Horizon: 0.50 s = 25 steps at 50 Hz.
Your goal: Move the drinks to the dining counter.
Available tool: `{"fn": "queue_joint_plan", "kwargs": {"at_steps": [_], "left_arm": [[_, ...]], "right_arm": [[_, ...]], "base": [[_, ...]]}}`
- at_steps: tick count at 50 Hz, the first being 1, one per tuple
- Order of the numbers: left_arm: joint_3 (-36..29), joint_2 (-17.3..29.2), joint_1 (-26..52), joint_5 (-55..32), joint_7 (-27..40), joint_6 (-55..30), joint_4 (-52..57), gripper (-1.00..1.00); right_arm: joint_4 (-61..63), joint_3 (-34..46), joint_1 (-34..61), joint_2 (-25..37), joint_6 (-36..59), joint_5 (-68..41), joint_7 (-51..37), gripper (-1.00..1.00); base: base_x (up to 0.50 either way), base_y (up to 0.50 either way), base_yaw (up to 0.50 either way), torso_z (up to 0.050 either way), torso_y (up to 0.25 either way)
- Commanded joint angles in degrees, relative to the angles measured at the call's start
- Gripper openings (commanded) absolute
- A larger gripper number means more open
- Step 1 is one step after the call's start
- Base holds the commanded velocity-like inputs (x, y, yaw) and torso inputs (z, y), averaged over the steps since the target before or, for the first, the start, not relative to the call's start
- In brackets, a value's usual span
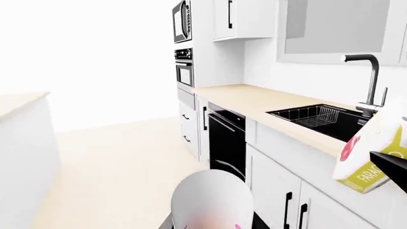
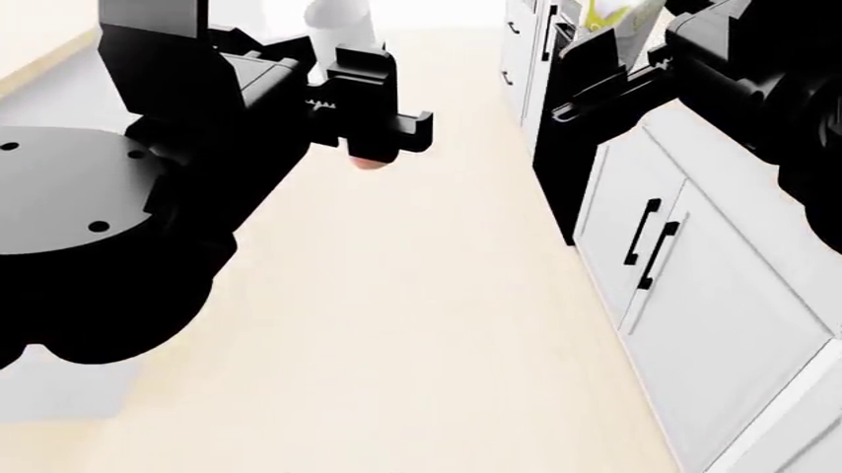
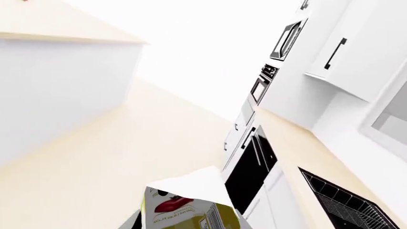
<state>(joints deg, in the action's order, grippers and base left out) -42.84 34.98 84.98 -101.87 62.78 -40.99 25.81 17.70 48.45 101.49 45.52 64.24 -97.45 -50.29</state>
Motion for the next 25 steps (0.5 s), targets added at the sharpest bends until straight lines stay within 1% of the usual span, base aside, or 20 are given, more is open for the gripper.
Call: {"fn": "queue_joint_plan", "kwargs": {"at_steps": [1,25], "left_arm": [[0.6,0.0,0.4,0.5,0.2,0.6,-0.1,-1.00],[0.6,0.3,0.7,0.5,0.3,0.7,0.0,-1.00]], "right_arm": [[-0.1,-0.7,0.6,0.1,0.4,1.9,0.1,-1.00],[0.1,-0.3,0.6,-0.1,0.3,1.9,0.1,-1.00]], "base": [[0.00,0.00,0.50,0.000,0.000],[0.00,0.00,0.50,0.001,0.002]]}}
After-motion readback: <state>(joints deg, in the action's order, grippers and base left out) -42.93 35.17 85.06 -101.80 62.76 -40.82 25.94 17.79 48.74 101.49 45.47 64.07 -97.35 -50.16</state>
